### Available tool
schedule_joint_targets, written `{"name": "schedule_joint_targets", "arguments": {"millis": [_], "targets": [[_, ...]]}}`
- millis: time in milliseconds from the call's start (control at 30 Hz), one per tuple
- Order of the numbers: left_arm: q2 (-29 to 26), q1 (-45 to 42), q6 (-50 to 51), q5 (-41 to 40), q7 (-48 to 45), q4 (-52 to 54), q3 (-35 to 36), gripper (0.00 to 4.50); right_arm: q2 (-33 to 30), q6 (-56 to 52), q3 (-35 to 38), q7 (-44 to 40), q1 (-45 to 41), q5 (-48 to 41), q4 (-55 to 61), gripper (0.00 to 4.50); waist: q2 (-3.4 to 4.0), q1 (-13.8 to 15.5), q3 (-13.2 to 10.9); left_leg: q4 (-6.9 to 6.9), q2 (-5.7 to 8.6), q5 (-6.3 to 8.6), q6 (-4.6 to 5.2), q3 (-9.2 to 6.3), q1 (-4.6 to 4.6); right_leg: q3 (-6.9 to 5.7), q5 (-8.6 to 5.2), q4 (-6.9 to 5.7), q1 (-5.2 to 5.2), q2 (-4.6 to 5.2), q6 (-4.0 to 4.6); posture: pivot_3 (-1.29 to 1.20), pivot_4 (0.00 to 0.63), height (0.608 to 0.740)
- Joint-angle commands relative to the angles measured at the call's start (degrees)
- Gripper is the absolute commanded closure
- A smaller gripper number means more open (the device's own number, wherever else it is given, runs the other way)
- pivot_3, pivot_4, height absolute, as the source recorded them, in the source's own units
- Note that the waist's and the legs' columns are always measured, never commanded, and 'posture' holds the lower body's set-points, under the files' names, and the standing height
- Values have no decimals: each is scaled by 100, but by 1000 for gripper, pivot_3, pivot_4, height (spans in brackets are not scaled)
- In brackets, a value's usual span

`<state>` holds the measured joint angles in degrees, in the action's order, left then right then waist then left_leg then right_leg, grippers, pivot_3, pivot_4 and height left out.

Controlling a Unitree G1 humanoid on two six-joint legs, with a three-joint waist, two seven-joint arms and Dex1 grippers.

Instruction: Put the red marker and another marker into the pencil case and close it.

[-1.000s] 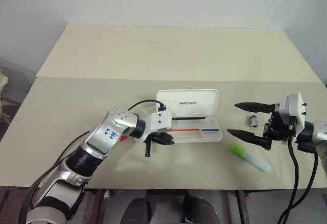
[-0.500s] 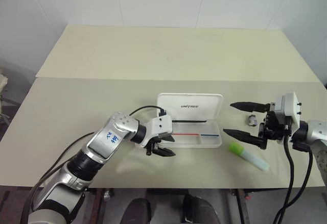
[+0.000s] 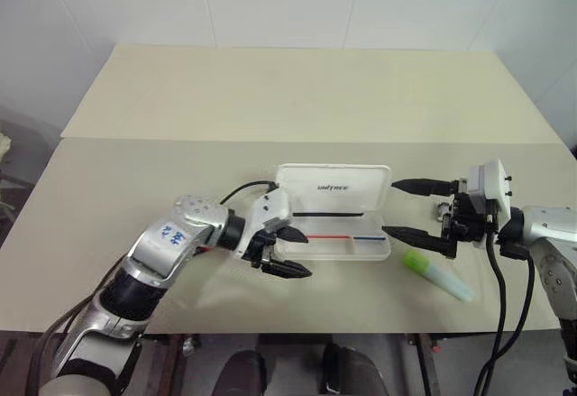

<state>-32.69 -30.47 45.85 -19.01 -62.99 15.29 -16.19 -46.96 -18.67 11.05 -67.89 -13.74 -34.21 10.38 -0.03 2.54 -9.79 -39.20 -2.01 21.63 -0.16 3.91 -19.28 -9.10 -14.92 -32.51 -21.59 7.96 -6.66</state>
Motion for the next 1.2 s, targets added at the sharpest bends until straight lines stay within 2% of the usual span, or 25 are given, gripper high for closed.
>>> {"name": "schedule_joint_targets", "arguments": {"millis": [33,233,333,400,667,933,1200], "targets": [[-137,320,-387,-182,162,300,527,902,30,117,-51,-143,-250,-7,-131,0,0,-10,0,0,0,0,0,0,-1,0,0,0,0,0,0,0,150,740],[-383,1066,-608,-714,141,643,1384,902,24,480,-349,-555,-434,239,-388,0,0,-51,0,1,0,0,0,-2,0,-1,0,-1,0,2,0,0,150,740],[-895,2212,-936,-891,-73,854,2427,902,266,587,-651,-713,-738,318,-678,0,1,-160,0,6,-3,1,-2,2,5,2,0,0,-1,2,0,0,150,740],[-1040,2723,-1083,-1038,-83,982,2935,902,364,658,-752,-775,-921,369,-879,0,0,-229,-1,9,-9,3,-5,1,7,-1,-1,0,-4,-4,2,0,150,740],[-956,3699,-1898,-970,314,926,4021,902,532,847,-867,-978,-1232,507,-1326,0,1,-128,-1,4,-7,4,-6,-3,5,1,-2,-4,-2,1,3,0,150,740],[-692,4387,-3122,-590,523,47,4307,902,611,848,-854,-1007,-1239,541,-1333,0,4,-142,0,11,-8,10,-5,5,5,-1,-3,-5,-11,0,5,0,150,740],[-559,4365,-4067,5,821,-959,3852,902,539,748,-753,-922,-1137,494,-1156,0,6,-133,0,11,-8,14,-2,5,6,-2,-3,-9,-12,1,6,0,150,740]]}}
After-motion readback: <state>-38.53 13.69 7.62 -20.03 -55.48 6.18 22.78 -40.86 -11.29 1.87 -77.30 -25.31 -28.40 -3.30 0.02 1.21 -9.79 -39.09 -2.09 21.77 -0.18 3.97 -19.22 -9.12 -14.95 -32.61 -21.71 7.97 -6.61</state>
